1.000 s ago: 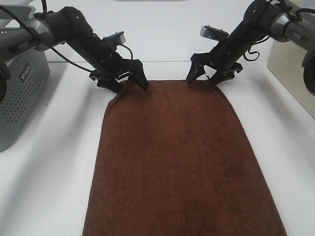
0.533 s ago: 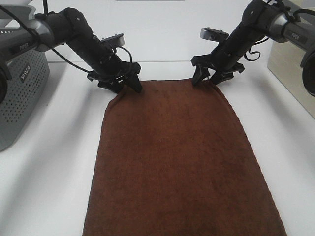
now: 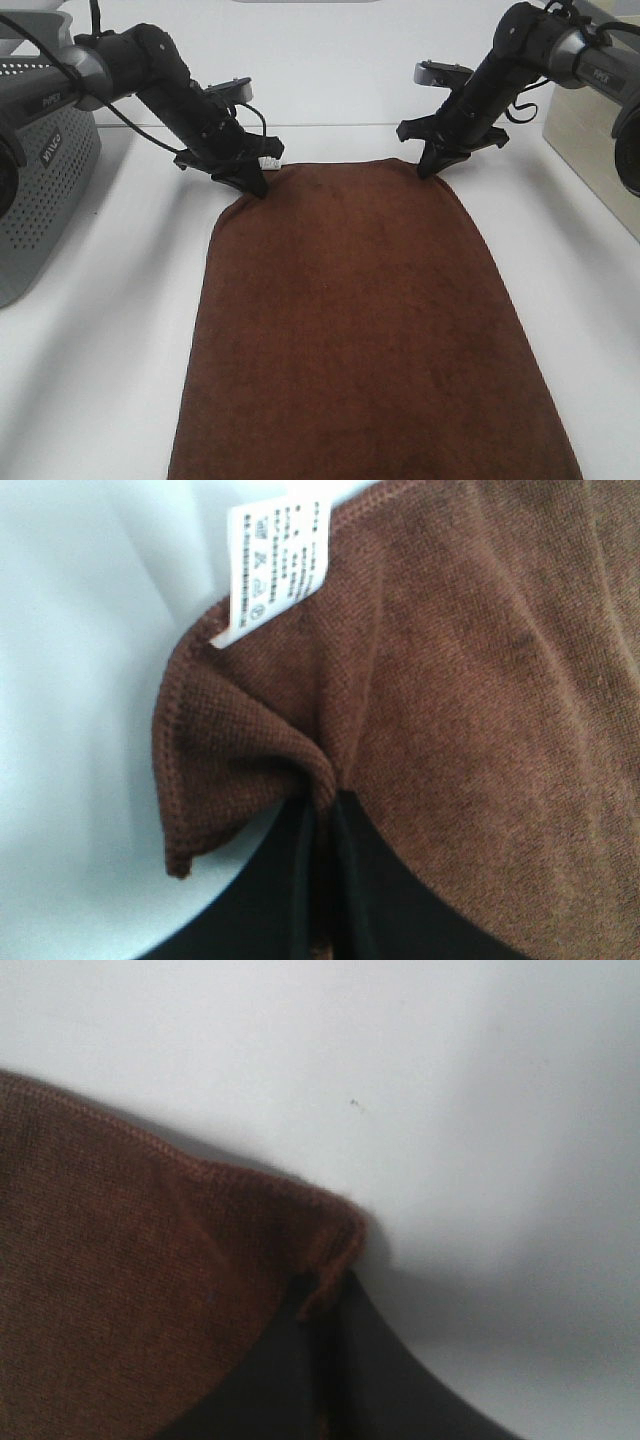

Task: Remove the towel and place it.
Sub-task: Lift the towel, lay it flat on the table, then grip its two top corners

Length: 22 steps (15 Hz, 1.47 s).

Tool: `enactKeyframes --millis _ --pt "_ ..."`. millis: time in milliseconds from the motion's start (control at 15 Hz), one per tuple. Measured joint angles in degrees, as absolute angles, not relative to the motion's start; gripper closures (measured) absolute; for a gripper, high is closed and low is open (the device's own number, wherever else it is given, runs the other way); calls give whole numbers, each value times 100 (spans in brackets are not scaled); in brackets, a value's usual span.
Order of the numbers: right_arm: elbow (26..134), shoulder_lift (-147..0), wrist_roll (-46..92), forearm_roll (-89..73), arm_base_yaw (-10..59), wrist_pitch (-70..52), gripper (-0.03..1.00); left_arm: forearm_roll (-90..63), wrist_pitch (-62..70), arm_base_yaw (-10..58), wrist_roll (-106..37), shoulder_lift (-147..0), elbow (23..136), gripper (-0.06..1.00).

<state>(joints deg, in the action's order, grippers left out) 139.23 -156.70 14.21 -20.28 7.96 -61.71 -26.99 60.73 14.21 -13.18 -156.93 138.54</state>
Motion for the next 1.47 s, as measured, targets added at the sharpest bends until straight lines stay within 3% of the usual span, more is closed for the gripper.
enactKeyframes --millis 400,800,1467 --pt "14421 -15819 1415 -1788 796 -5942 96 -2160 5472 1421 -1432 -15636 13860 94" --pt "14954 -15934 1324 -1822 796 -5151 96 -1725 4836 1421 -1702 -15699 14673 94" --pt "15000 -15934 1369 -2137 796 -4188 96 -1536 3850 1421 -1828 -15699 14702 94"
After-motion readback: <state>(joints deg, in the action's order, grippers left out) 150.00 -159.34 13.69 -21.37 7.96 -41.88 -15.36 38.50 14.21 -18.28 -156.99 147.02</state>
